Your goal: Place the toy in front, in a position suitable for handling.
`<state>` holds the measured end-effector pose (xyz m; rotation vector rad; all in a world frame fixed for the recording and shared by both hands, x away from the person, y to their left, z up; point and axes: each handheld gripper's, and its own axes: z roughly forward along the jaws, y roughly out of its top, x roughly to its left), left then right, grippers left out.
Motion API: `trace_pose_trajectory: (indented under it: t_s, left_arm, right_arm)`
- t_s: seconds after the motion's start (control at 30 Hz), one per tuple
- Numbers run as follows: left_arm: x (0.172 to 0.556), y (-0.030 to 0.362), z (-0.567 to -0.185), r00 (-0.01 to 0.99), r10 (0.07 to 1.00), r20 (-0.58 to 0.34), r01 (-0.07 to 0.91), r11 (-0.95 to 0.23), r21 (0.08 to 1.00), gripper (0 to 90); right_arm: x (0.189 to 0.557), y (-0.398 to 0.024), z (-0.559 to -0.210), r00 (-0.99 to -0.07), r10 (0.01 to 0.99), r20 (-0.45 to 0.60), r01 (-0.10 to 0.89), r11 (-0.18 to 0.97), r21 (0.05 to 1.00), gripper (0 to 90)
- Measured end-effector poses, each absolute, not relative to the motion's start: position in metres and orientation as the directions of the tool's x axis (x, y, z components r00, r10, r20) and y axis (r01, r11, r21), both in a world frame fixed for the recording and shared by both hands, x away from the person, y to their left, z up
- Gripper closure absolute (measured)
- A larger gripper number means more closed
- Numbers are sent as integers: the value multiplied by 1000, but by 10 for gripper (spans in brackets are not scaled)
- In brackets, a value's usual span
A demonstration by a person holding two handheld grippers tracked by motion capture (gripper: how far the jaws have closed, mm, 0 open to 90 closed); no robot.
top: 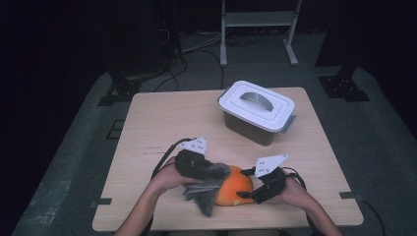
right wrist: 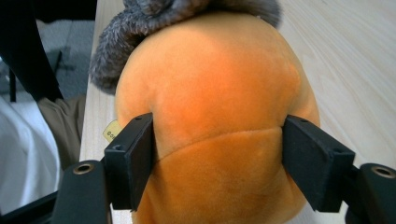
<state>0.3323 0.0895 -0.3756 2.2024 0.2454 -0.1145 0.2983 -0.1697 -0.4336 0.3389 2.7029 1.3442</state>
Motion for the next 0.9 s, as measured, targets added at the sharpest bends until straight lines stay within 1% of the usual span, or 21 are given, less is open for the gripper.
trace_pose_trajectory:
  t_s: [0.03,0.07,0.1,0.3,0.33,0.4,0.47,0.57,0.7,0.73,0.83,0.87,0.9]
  left_arm:
    - [332,90,-376,976,135,-170,217,-584,782,759]
    - [331,82,-375,980,132,-151,200,-616,762,759]
    - [332,81,-377,979,134,-150,201,-622,757,758]
    - [335,97,-387,967,177,-183,253,-615,747,758]
    - [336,101,-390,964,184,-190,264,-614,744,757]
    - [335,107,-394,960,191,-207,281,-606,744,758]
    - [330,111,-397,961,180,-210,277,-612,740,758]
    - [328,112,-398,962,170,-215,274,-615,739,757]
    - [326,112,-399,962,154,-225,271,-621,735,757]
    - [325,109,-399,964,146,-224,265,-622,737,757]
    - [324,105,-398,967,146,-210,255,-625,738,757]
    - [324,103,-396,969,148,-200,248,-628,737,757]
    - [326,102,-393,970,152,-190,243,-628,739,757]
  right_arm:
    - [298,-170,-434,-970,244,6,152,585,797,279]
    - [296,-169,-433,-972,236,-11,137,600,788,280]
    - [296,-169,-433,-972,236,-11,137,602,787,280]
    - [296,-175,-435,-970,242,19,161,583,796,268]
    - [296,-174,-433,-970,240,26,165,581,797,239]
    - [296,-173,-431,-970,241,37,174,577,798,222]
    - [298,-172,-422,-968,247,54,189,567,802,199]
    - [299,-174,-419,-965,256,63,201,557,806,188]
    - [304,-179,-422,-959,265,97,233,548,804,176]
    - [304,-176,-427,-961,250,121,245,559,792,170]
    - [303,-170,-431,-964,239,116,238,580,779,174]
    - [303,-168,-431,-965,242,104,231,588,775,224]
    - [302,-166,-427,-967,248,55,198,601,774,340]
